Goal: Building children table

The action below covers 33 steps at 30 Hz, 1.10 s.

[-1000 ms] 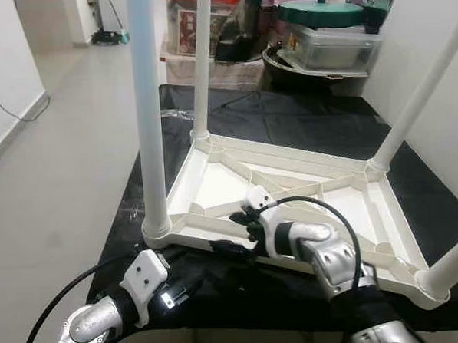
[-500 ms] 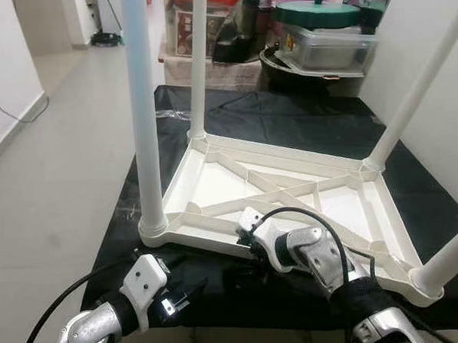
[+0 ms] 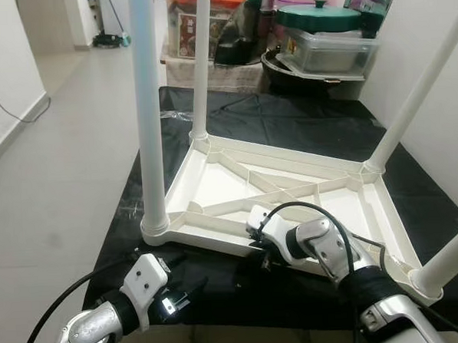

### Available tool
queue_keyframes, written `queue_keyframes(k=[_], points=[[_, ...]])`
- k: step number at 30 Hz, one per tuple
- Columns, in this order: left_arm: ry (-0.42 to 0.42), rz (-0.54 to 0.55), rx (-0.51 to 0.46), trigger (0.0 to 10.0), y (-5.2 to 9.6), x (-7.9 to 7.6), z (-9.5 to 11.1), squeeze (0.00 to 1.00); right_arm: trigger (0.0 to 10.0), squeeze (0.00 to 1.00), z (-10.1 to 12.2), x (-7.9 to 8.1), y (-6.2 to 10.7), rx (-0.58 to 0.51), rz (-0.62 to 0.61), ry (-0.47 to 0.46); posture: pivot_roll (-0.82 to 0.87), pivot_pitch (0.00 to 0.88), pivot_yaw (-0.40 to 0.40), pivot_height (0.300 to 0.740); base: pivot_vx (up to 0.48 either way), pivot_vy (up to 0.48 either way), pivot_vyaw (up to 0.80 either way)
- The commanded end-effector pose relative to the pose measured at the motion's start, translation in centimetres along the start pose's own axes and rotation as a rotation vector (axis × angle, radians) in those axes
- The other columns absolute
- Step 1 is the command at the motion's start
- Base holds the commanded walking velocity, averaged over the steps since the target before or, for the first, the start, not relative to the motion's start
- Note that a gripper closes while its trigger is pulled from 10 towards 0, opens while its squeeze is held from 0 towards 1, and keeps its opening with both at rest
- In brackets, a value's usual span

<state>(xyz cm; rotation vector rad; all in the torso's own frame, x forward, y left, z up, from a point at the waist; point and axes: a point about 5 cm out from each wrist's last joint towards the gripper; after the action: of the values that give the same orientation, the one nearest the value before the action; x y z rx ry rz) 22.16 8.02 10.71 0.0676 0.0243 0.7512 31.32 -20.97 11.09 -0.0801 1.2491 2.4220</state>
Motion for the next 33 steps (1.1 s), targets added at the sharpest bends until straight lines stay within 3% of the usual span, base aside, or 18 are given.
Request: queue_keyframes(k=[1, 5, 8, 14, 16, 22, 23, 25, 28, 29, 33], points=[[-0.006, -0.003, 0.015, 10.0, -0.1, -0.1, -0.3, 0.0, 0.0, 0.0, -2.4, -0.7, 1.3, 0.123, -0.06, -0.034, 0.15, 0.0, -0.137, 0.74, 0.0, 0.0, 0.0], [-0.01, -0.004, 0.012, 10.0, -0.3, -0.2, -0.4, 0.0, 0.0, 0.0, -4.5, -1.6, 2.8, 0.216, -0.107, -0.057, 0.15, 0.0, -0.139, 0.74, 0.0, 0.0, 0.0], [-0.011, -0.005, 0.011, 10.0, -0.4, -0.2, -0.4, 0.0, 0.0, 0.0, -6.6, -3.3, 5.1, 0.316, -0.234, -0.122, 0.15, 0.0, -0.139, 0.74, 0.0, 0.0, 0.0], [-0.014, -0.004, 0.01, 10.0, -0.5, -0.2, -0.4, 0.0, 0.0, 0.0, -8.0, -4.4, 7.0, 0.389, -0.329, -0.168, 0.15, 0.0, -0.145, 0.74, 0.0, 0.0, 0.0], [-0.016, -0.001, 0.009, 10.0, -0.5, -0.3, -0.4, 0.0, 0.0, 0.0, -9.2, -4.2, 8.0, 0.43, -0.308, -0.161, 0.15, 0.0, -0.149, 0.74, 0.0, 0.0, 0.0], [-0.018, 0.006, 0.009, 10.0, -0.5, -0.2, -0.3, 0.0, 0.0, 0.0, -9.9, -2.7, 8.0, 0.413, -0.147, -0.106, 0.15, 0.0, -0.149, 0.74, 0.0, 0.0, 0.0], [-0.018, 0.008, 0.009, 10.0, -0.5, -0.2, -0.3, 0.0, 0.0, 0.0, -10.0, -1.4, 7.4, 0.386, -0.016, -0.021, 0.15, 0.0, -0.147, 0.74, 0.0, 0.0, 0.0], [-0.019, 0.008, 0.009, 10.0, -0.5, -0.1, -0.3, 0.0, 0.0, 0.0, -9.6, -0.7, 6.8, 0.331, 0.051, 0.034, 0.15, 0.0, -0.147, 0.74, 0.0, 0.0, 0.0], [-0.018, 0.008, 0.012, 10.0, -0.5, -0.1, -0.4, 0.0, 0.0, 0.0, -8.8, -0.4, 6.0, 0.26, 0.07, 0.091, 0.15, 0.0, -0.141, 0.74, 0.0, 0.0, 0.0], [-0.019, 0.008, 0.014, 10.0, -0.5, -0.1, -0.4, 0.0, 0.0, 0.0, -7.8, -0.3, 5.3, 0.225, 0.084, 0.175, 0.14, 0.0, -0.139, 0.74, 0.0, 0.0, 0.0], [-0.019, 0.007, 0.014, 10.0, -0.5, 0.0, -0.4, 0.0, 0.0, 0.0, -7.4, -0.3, 5.1, 0.218, 0.098, 0.216, 0.14, 0.0, -0.137, 0.74, 0.0, 0.0, 0.0]])
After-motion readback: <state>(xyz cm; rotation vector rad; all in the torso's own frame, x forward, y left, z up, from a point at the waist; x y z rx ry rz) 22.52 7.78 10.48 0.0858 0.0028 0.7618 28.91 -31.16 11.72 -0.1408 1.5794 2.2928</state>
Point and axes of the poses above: a point about 5 cm out from each wrist's last joint towards the gripper, its own y axis pointing back from the gripper into the wrist, its own z axis along the axis of the wrist's last joint, x = y × z, and after that the axes turned 11 degrees about y, right-handed
